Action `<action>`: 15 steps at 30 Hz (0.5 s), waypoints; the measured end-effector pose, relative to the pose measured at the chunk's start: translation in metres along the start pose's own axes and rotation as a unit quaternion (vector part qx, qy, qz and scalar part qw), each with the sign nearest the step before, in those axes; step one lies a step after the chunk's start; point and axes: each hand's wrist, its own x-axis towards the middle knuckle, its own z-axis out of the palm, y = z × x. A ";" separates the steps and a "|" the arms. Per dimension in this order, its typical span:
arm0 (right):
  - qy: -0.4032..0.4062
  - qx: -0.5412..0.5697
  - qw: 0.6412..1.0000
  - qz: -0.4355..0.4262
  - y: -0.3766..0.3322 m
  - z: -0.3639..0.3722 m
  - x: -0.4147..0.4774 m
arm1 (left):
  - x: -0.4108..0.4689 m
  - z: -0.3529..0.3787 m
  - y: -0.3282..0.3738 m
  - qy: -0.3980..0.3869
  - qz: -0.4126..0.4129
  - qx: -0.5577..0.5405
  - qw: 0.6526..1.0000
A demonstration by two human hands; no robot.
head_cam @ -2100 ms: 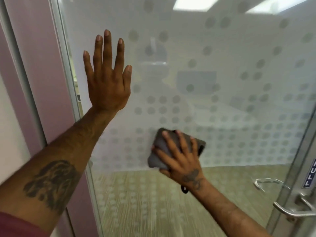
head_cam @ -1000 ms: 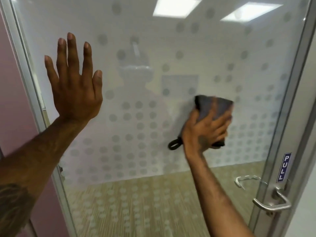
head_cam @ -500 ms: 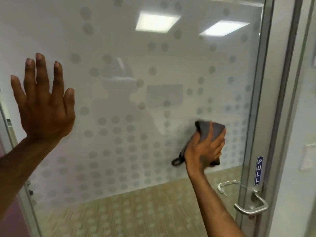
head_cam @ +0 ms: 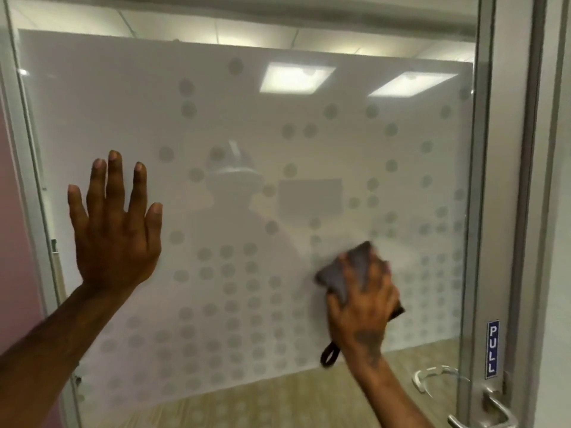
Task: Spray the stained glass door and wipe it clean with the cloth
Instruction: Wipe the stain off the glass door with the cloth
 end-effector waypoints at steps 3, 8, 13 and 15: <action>0.061 0.070 0.973 0.213 -0.020 -0.009 0.079 | 0.000 0.000 0.003 -0.005 -0.005 0.011 1.000; 0.093 0.077 0.989 0.087 -0.104 -0.016 0.142 | 0.001 0.000 0.003 -0.012 -0.013 0.023 1.000; 0.031 0.038 0.951 -0.305 -0.098 -0.013 0.055 | 0.002 -0.002 0.002 -0.016 -0.011 0.022 1.000; 0.033 0.033 0.946 -0.321 -0.057 -0.010 0.046 | 0.002 -0.002 0.001 -0.018 -0.016 0.023 0.999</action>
